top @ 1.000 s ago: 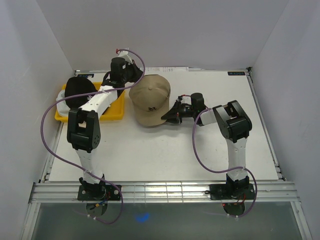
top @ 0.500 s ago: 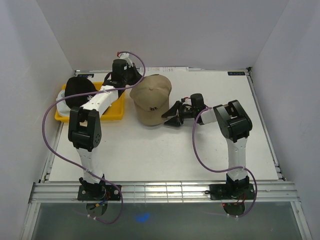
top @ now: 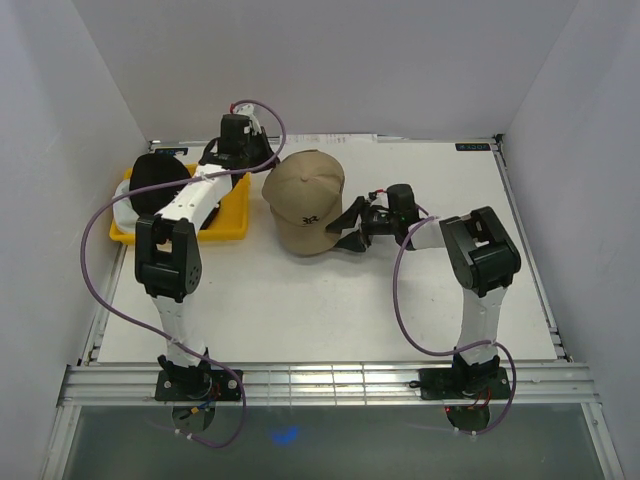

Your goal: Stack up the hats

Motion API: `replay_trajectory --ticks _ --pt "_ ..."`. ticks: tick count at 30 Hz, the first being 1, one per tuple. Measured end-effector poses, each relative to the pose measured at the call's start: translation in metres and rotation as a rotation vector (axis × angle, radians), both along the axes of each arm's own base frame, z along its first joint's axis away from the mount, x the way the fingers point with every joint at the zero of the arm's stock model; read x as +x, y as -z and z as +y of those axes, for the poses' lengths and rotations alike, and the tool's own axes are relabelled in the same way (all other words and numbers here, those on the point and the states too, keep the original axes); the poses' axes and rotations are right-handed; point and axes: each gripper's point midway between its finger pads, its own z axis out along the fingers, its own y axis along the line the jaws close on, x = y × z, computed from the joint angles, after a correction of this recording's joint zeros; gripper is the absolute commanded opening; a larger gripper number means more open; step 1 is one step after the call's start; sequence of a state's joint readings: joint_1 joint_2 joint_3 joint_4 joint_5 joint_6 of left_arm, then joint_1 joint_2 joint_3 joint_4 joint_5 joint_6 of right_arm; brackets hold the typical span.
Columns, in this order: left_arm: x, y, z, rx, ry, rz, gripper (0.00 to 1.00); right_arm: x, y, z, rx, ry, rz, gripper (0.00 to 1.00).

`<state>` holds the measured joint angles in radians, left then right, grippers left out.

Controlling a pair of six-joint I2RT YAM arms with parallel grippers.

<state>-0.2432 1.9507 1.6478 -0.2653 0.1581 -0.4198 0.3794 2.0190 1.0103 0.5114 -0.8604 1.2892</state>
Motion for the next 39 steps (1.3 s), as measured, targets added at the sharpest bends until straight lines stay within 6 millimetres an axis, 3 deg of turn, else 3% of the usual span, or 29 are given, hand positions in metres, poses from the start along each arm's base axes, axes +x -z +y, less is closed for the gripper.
replay_trajectory --ticks 4,11,21,26,32,37,39 --pt "0.006 -0.012 0.023 -0.009 -0.029 0.01 0.02 -0.003 -0.013 -0.002 -0.011 -0.002 -0.034 0.69" --pt "0.025 -0.051 0.064 -0.023 -0.101 -0.058 0.09 -0.008 -0.024 -0.006 -0.036 -0.005 -0.062 0.7" --pt "0.019 -0.053 0.067 -0.028 -0.099 -0.035 0.15 -0.014 -0.022 -0.012 -0.054 -0.012 -0.067 0.72" --pt "0.006 -0.064 0.066 -0.045 -0.103 -0.037 0.2 -0.016 -0.018 -0.013 -0.063 -0.017 -0.061 0.73" --pt "-0.021 -0.099 0.068 -0.077 -0.114 -0.083 0.3 -0.018 -0.012 -0.015 -0.084 -0.016 -0.066 0.73" --pt "-0.057 -0.128 0.083 -0.069 -0.176 -0.13 0.45 -0.033 -0.009 -0.026 -0.117 -0.007 -0.071 0.74" --pt "-0.075 -0.14 0.096 -0.051 -0.239 -0.146 0.56 -0.04 -0.015 -0.03 -0.123 -0.002 -0.103 0.74"
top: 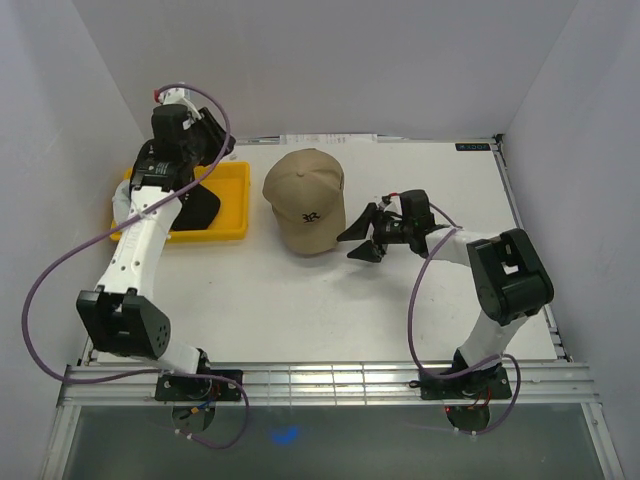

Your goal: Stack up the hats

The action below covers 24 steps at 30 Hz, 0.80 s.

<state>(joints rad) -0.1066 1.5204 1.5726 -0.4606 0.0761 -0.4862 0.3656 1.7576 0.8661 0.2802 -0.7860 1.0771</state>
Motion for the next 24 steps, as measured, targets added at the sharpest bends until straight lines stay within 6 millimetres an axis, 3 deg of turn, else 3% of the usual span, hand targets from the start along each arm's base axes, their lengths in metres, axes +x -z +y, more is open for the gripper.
replay_trajectory --ticks 3,7,10,12,19,24 --pt "-0.024 -0.011 0.033 0.033 -0.142 -0.012 0.63 -0.008 -0.012 -0.005 -0.007 -0.005 -0.07 0.74" --pt "-0.055 -0.012 0.106 0.089 -0.407 0.003 0.74 -0.02 -0.025 -0.015 -0.047 -0.021 -0.174 0.74" --pt "-0.065 -0.002 0.16 0.115 -0.579 0.041 0.76 -0.025 -0.031 -0.02 -0.084 -0.037 -0.242 0.74" --pt "-0.065 0.012 0.185 0.128 -0.646 0.082 0.76 -0.028 -0.033 -0.024 -0.109 -0.048 -0.281 0.75" --pt "-0.037 0.093 0.226 0.134 -0.675 0.291 0.77 -0.034 -0.03 -0.028 -0.144 -0.095 -0.34 0.74" --pt "-0.012 0.145 0.24 0.13 -0.645 0.407 0.77 -0.037 -0.019 -0.026 -0.149 -0.131 -0.335 0.74"
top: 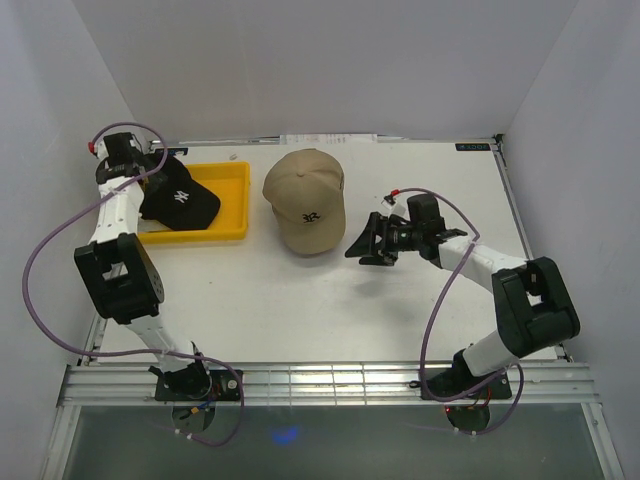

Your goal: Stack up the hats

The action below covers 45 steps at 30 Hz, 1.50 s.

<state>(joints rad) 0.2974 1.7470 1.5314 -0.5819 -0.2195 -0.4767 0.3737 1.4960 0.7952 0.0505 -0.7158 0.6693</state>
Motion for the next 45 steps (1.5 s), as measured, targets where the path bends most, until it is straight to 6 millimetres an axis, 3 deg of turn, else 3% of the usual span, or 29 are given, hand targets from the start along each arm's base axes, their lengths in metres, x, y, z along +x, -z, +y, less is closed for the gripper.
replay_trajectory --ticks 4,9,14,24,38,45 --pt "0.007 0.019 -0.003 -0.019 0.027 0.03 0.77 -0.001 0.013 0.0 -0.015 -0.016 0.022 0.74" --pt "0.014 0.021 -0.005 -0.016 0.043 0.015 0.74 -0.002 0.025 0.002 -0.018 -0.029 0.056 0.74" --pt "0.014 0.031 -0.007 -0.015 0.041 0.02 0.6 -0.001 0.027 0.003 -0.014 -0.033 0.057 0.74" --pt "0.008 0.046 -0.012 0.01 0.014 0.065 0.66 0.0 0.025 0.004 -0.007 -0.036 0.045 0.74" --pt "0.007 0.063 -0.009 0.03 -0.019 0.1 0.02 -0.006 0.021 0.005 0.004 -0.041 0.027 0.73" --pt "0.006 0.061 -0.01 0.024 -0.01 0.111 0.0 -0.009 0.02 0.005 0.001 -0.038 0.025 0.73"
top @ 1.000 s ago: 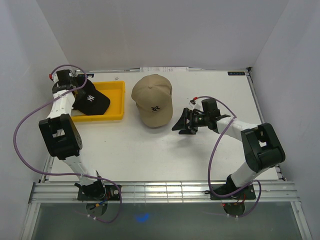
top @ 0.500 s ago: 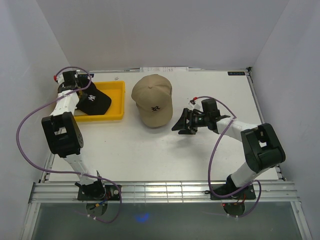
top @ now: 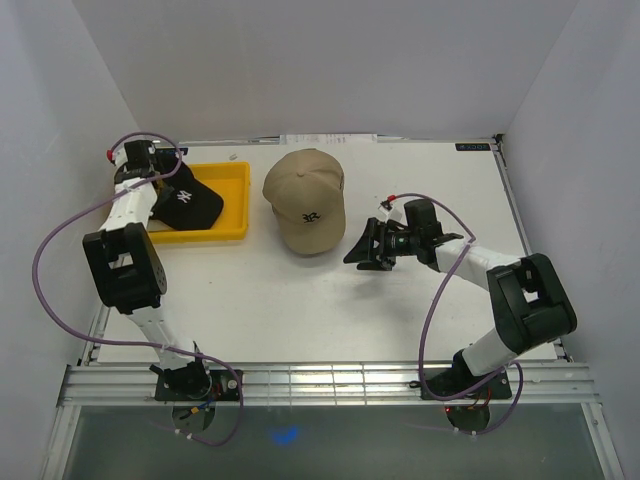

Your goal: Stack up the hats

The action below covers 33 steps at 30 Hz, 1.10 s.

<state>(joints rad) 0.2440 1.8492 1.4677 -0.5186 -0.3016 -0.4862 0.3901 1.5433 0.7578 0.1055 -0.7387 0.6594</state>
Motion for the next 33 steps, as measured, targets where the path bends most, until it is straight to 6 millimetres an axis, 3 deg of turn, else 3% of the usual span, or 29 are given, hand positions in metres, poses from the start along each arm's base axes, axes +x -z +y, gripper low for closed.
replay_trajectory --ticks 4,12,18,26,33 --pt "0.007 -0.021 -0.004 -0.016 0.025 -0.029 0.0 -0.001 -0.003 0.0 -0.003 0.001 -0.008 0.73" --pt "0.025 -0.123 -0.017 -0.025 0.105 -0.238 0.0 -0.001 -0.015 0.002 -0.021 0.005 -0.025 0.73" --pt "0.018 -0.192 -0.04 -0.052 0.195 -0.39 0.0 0.005 -0.038 0.007 -0.027 0.01 -0.069 0.73" --pt "-0.005 -0.275 -0.091 -0.144 0.374 -0.593 0.0 0.02 -0.087 0.015 0.004 0.019 -0.17 0.76" --pt "-0.033 -0.332 -0.149 -0.274 0.533 -0.736 0.0 0.04 -0.157 0.027 0.096 0.025 -0.304 0.84"
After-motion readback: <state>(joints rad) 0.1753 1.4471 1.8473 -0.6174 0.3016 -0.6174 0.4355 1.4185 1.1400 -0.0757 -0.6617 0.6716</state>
